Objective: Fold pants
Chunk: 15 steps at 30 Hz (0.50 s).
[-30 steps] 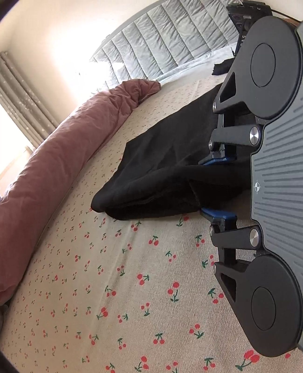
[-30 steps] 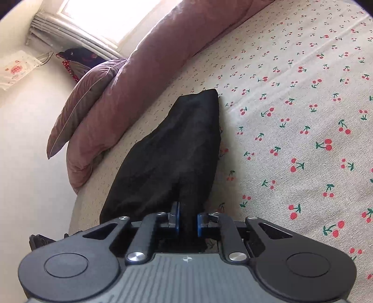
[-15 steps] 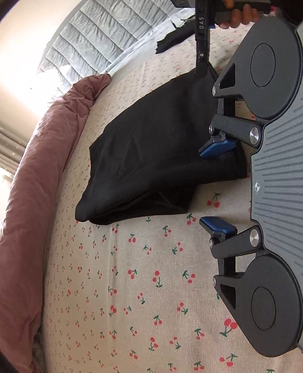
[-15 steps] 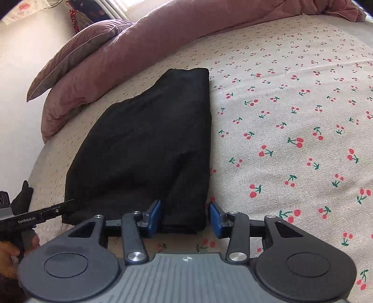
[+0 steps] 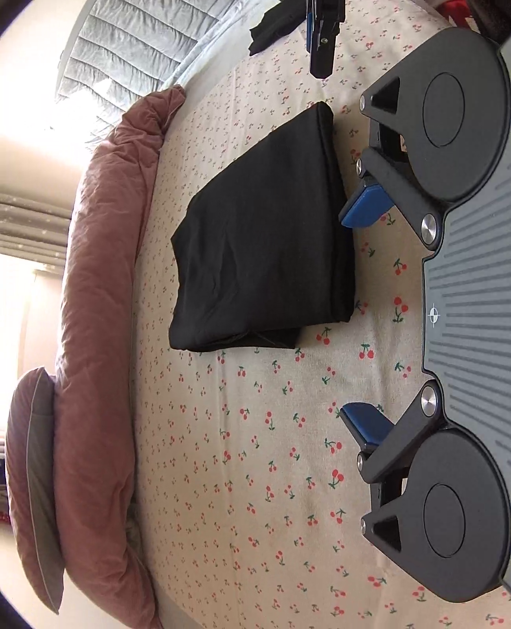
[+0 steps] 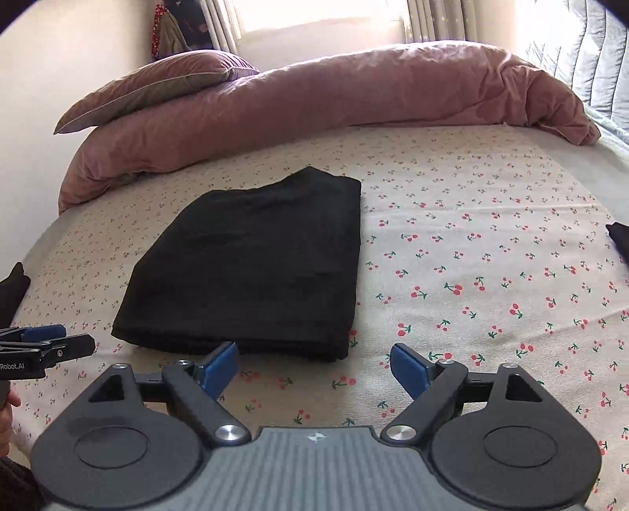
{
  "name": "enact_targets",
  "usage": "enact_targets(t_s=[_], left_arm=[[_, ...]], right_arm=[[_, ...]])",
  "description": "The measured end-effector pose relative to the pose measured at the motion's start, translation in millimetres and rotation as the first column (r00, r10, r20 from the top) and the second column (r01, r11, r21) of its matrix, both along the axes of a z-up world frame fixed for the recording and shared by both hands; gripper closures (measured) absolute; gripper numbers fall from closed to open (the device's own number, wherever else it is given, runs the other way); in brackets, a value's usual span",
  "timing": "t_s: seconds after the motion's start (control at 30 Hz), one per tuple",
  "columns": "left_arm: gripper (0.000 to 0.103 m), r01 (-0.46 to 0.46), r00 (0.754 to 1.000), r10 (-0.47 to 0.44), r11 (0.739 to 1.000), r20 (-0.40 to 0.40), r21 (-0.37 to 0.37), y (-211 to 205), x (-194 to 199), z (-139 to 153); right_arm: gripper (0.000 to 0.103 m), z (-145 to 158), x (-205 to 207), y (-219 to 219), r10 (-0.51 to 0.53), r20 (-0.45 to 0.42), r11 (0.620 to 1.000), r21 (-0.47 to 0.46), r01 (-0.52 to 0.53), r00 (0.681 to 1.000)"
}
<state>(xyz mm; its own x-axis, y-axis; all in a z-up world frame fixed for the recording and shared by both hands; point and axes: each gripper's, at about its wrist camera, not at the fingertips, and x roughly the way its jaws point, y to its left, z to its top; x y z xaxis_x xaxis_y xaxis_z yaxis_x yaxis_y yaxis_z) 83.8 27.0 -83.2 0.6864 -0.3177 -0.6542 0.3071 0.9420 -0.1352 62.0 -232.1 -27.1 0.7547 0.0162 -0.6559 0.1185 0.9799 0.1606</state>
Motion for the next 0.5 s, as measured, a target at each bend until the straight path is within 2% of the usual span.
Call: enact_targets(t_s=[0.13, 0.23, 0.37, 0.5], left_arm=[[0.003, -0.064, 0.997, 0.063, 0.998, -0.034, -0.008, -13, -12, -12], [0.002, -0.088, 0.994, 0.089, 0.996, -0.060, 0.019, -18, -22, -25], [0.001, -0.114, 0.993, 0.117, 0.990, -0.029, 0.085, -25, -34, -31], [0.000, -0.145, 0.989, 0.147, 0.984, -0.016, 0.106, -26, -40, -29]], right_arm=[[0.010, -5, -26, 9, -0.014, 0.069, 0.998, -0.055, 0.018, 0.998], [0.010, -18, -32, 7, -0.076, 0.060, 0.995, -0.057, 0.079, 0.995], [0.009, -26, -31, 7, -0.141, 0.040, 0.985, -0.093, 0.145, 0.989], [0.008, -27, -31, 14, -0.157, 0.061, 0.975, -0.149, 0.164, 0.986]])
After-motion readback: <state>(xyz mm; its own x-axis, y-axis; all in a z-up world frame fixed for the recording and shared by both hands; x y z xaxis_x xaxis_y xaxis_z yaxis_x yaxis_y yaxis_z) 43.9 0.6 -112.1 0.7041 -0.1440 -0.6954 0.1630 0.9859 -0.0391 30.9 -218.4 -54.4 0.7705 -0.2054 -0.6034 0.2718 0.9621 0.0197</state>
